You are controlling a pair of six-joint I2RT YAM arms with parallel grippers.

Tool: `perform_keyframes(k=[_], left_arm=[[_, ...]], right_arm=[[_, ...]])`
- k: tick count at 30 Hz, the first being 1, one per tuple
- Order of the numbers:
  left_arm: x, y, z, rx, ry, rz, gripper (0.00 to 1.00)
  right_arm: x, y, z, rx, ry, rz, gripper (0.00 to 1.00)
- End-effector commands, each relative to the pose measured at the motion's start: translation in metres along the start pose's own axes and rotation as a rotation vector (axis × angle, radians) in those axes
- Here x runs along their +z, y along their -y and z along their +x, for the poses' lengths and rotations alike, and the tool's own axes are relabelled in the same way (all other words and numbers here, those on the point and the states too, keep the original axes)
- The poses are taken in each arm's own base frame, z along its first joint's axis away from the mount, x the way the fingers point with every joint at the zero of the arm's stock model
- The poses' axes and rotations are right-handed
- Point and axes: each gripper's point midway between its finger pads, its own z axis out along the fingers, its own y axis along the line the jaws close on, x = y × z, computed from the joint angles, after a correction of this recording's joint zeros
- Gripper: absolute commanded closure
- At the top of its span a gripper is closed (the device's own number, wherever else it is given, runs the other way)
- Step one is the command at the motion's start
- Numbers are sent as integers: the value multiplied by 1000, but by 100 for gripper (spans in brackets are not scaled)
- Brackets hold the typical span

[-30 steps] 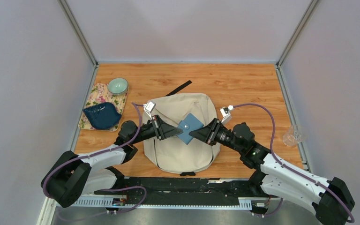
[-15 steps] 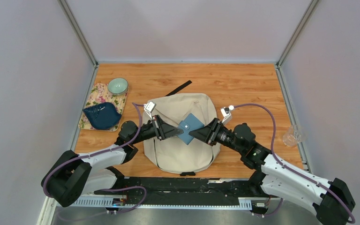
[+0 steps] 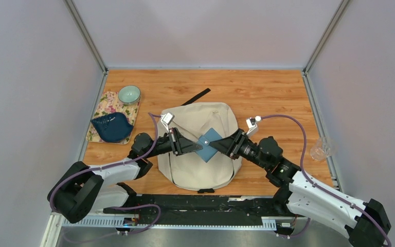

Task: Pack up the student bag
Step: Pick up the personal item from the center of the board.

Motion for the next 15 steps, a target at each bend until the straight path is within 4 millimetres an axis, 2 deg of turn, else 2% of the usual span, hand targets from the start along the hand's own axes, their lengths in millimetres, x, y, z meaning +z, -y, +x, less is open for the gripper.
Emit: perform_keyframes(k=[1,6,12,15], left_arm=[[2,21,1,43,-19,84,100],[2,20,0,40,-16,84,100],[1,21,-5,43,18,87,100],[1,23,-8,49,47,93,100]], right_arm=[[-4,-9,-14,-4,75,-23,54],[-5,-10,-14,-3,77,-28,58],[-2,-13,-6,-4,26,-45,50],[-2,-10,-1,3,6,-40,49]])
